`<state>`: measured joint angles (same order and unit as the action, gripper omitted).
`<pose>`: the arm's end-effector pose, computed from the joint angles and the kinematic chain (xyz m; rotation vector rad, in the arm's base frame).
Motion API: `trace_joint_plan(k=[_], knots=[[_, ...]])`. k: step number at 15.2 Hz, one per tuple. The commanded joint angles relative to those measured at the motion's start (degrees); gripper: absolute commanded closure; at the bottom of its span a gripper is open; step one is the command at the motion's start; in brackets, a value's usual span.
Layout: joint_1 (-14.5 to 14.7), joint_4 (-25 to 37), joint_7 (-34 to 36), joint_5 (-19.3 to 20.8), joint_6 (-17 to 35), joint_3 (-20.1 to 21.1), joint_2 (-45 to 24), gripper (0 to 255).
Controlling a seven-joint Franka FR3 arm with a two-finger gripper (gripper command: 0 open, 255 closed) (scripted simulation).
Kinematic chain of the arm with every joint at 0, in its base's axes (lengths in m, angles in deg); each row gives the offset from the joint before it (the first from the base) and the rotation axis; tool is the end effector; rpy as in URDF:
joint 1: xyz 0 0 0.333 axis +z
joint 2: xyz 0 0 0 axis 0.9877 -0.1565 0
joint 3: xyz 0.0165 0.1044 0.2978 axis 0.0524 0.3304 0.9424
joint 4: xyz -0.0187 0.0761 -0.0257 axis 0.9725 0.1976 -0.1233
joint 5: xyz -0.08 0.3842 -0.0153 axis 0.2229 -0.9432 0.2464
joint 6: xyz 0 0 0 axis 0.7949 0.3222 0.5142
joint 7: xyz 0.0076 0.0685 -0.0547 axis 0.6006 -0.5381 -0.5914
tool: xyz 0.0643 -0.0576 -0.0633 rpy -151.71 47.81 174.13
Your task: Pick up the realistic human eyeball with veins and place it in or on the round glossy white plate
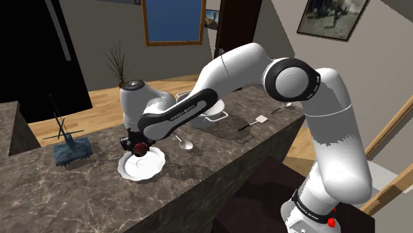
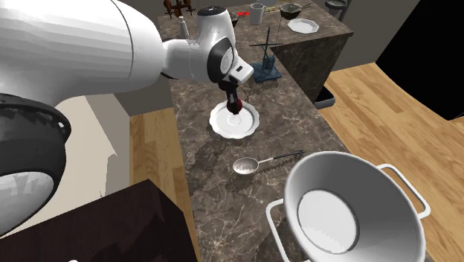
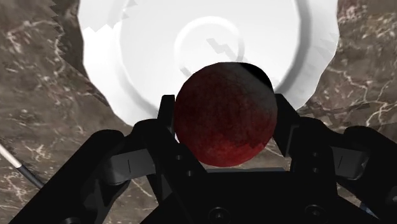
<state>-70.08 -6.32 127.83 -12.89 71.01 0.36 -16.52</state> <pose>0.6132 0.3398 0.2883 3.0702 -0.5420 0.2795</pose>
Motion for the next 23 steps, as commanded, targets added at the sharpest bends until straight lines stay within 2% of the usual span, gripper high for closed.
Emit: trace_joint_plan(k=[1,7,15,16,21,23], knots=[[0.2,-0.1,0.5,0.5,1.1,-0.4,-1.0,255],[1.0,-0.3,1.7,2.1,4.1,-1.6,-3.9,255],[1.0,-0.3,1.7,2.1,4.1,-1.6,-3.9,255],[1.0,-0.3,1.7,2.1,4.1,-1.6,-3.9,0],[1.0,-0.4,1.8,2.1,4.1,-1.6,-3.9,0],[0.4,-1.2,1.2,0.9,2.1,-0.5,-1.0,0]])
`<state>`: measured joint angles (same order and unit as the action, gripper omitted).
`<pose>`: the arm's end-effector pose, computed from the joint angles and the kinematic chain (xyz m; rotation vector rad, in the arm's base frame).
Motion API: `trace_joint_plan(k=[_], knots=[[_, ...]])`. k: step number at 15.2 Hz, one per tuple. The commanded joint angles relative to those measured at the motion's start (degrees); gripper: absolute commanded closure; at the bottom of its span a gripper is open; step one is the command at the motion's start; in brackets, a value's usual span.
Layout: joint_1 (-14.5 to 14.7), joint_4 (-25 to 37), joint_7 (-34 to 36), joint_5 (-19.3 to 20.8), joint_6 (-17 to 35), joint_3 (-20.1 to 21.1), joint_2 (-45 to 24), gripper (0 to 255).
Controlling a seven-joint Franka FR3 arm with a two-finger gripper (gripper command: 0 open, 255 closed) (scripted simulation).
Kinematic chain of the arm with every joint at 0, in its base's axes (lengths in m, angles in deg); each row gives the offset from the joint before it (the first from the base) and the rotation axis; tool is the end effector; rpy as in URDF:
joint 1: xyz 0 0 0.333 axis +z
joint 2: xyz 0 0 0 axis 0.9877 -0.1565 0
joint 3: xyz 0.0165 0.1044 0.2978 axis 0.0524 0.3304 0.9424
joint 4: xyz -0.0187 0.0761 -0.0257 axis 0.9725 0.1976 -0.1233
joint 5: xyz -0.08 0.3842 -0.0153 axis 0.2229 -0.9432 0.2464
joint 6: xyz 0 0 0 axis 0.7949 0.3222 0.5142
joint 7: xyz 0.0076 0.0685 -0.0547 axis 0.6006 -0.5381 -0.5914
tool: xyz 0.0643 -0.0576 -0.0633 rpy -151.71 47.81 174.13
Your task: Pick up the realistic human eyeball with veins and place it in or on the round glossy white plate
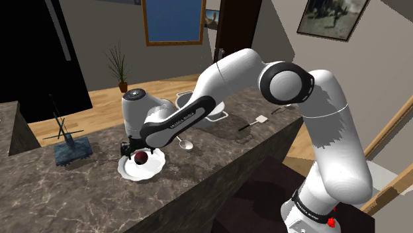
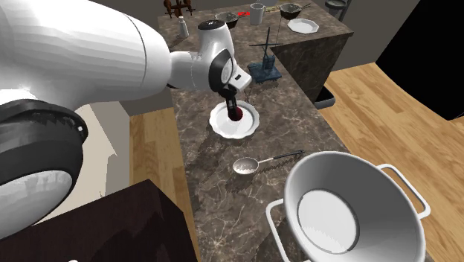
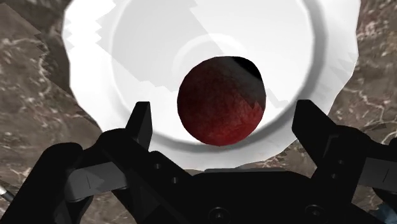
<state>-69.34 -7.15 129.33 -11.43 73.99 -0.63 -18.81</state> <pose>0.6106 0.3414 0.2581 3.0705 -0.5422 0.2801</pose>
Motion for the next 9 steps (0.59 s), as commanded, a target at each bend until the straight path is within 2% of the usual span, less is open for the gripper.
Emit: trace_joint_plan(k=[1,9], knots=[[-0.6,-0.7,-0.7,-1.1,-1.9,0.9,2.6,0],[-0.7,-0.8,-0.9,-1.6,-2.8,1.3,3.7,0]])
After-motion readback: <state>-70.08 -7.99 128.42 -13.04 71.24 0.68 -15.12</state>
